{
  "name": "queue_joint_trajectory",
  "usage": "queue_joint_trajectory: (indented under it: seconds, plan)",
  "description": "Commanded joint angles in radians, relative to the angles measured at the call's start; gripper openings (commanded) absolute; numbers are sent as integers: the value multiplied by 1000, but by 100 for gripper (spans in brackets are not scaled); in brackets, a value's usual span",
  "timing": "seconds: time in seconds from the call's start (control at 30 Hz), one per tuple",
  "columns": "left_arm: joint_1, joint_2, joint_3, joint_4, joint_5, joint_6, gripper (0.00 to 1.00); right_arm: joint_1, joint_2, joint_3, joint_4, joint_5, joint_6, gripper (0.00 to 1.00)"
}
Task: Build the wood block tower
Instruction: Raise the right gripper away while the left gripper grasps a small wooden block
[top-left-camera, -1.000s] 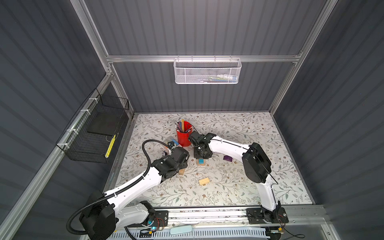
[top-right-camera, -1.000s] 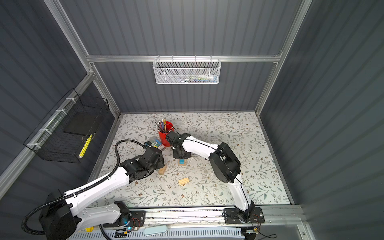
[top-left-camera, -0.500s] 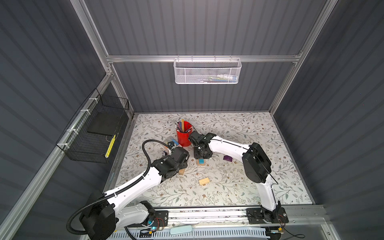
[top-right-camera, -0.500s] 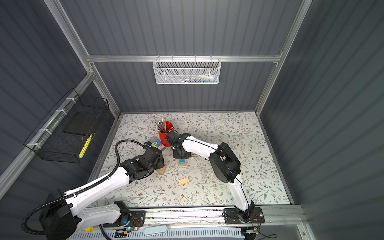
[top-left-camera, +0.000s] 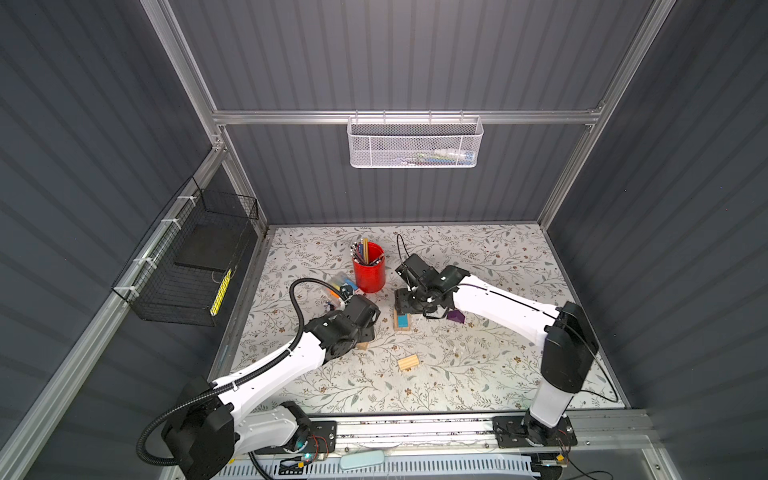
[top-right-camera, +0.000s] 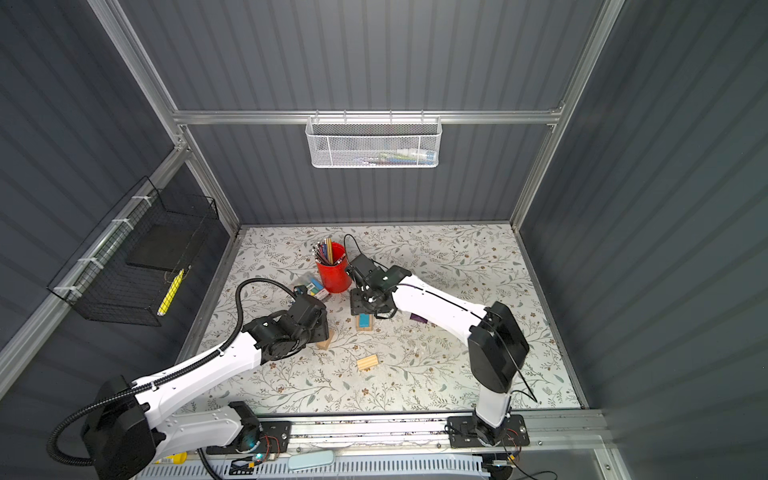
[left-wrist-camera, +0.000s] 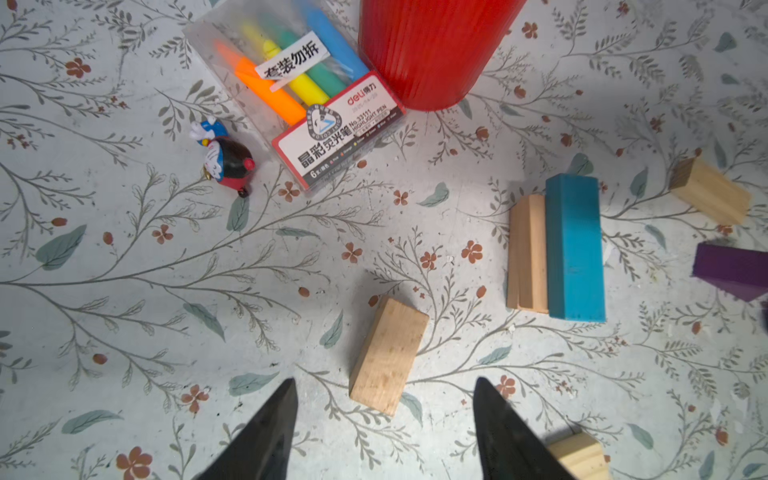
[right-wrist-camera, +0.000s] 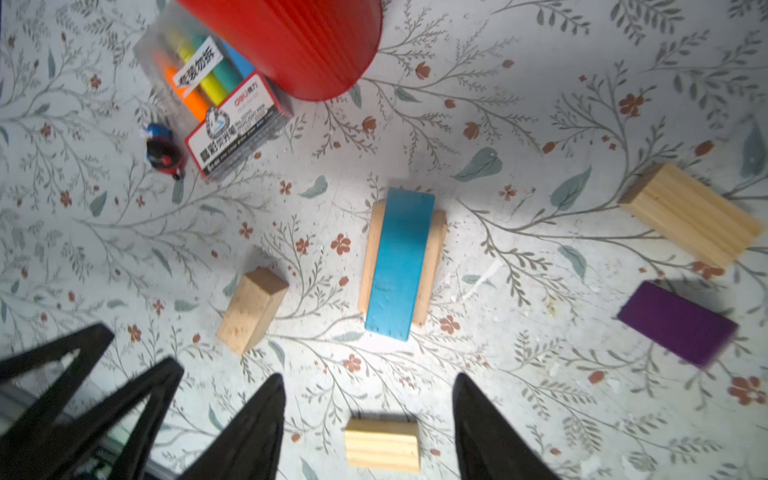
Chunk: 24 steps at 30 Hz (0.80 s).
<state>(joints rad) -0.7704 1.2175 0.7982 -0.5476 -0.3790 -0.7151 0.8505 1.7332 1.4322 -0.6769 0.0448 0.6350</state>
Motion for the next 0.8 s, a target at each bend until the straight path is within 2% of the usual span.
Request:
queue_joint_trajectory:
  seconds: [0.0, 0.17, 0.4, 0.67, 0.7, 0.77]
  plan:
    - [7, 45, 38, -48, 28, 93, 70, -1, -87, -116, 85, -26, -92, 68]
    - [7, 145, 65, -32, 80, 158, 74, -5, -236, -269, 192, -62, -160, 77]
    - [29, 276, 96, -5, 107, 163, 73, -18, -325, -375, 251, -73, -183, 86]
    - [57, 363, 95, 37, 181, 129, 62, -36, -350, -431, 315, -106, -163, 98]
    - [59, 368, 95, 36, 186, 123, 58, -39, -347, -431, 315, -107, -161, 99]
    - [59, 371, 92, 43, 194, 115, 56, -42, -347, -435, 318, -113, -163, 99]
